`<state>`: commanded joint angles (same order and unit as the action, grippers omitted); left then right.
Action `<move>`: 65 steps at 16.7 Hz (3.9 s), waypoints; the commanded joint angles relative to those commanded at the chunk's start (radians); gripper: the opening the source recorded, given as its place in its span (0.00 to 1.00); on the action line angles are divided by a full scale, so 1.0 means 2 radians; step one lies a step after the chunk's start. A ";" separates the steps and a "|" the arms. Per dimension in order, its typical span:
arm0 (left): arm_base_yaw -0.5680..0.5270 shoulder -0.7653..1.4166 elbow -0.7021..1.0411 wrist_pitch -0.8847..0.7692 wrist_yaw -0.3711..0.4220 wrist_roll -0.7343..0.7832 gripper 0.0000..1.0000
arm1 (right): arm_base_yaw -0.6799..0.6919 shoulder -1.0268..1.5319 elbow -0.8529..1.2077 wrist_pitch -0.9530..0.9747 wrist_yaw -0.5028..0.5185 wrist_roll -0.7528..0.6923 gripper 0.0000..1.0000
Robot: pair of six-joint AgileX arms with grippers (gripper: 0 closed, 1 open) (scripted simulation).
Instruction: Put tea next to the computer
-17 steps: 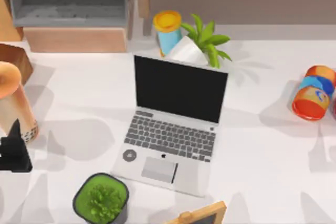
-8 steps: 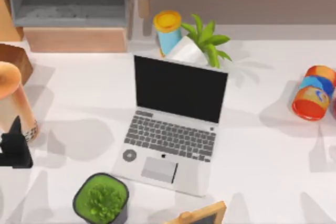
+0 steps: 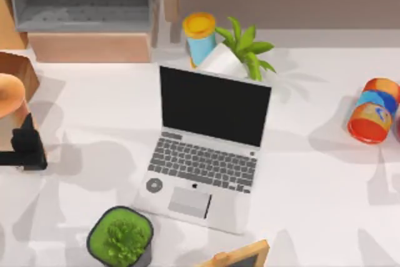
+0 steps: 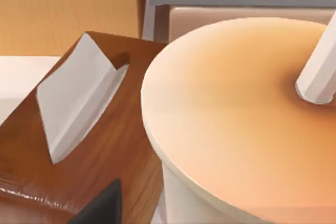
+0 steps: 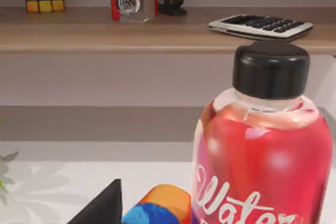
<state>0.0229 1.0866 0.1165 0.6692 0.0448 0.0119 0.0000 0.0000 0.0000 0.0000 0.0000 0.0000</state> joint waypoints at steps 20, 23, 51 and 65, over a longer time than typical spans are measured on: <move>-0.004 0.159 0.020 0.139 -0.003 0.000 0.40 | 0.000 0.000 0.000 0.000 0.000 0.000 1.00; -0.004 0.159 0.020 0.139 -0.003 0.000 0.17 | 0.000 0.000 0.000 0.000 0.000 0.000 1.00; -0.065 0.117 0.107 0.082 -0.054 -0.038 0.00 | 0.000 0.000 0.000 0.000 0.000 0.000 1.00; -0.451 0.307 0.523 -0.118 -0.367 -0.246 0.00 | 0.000 0.000 0.000 0.000 0.000 0.000 1.00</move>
<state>-0.8795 1.7009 1.1618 0.4324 -0.6896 -0.4807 0.0000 0.0000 0.0000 0.0000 0.0000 0.0000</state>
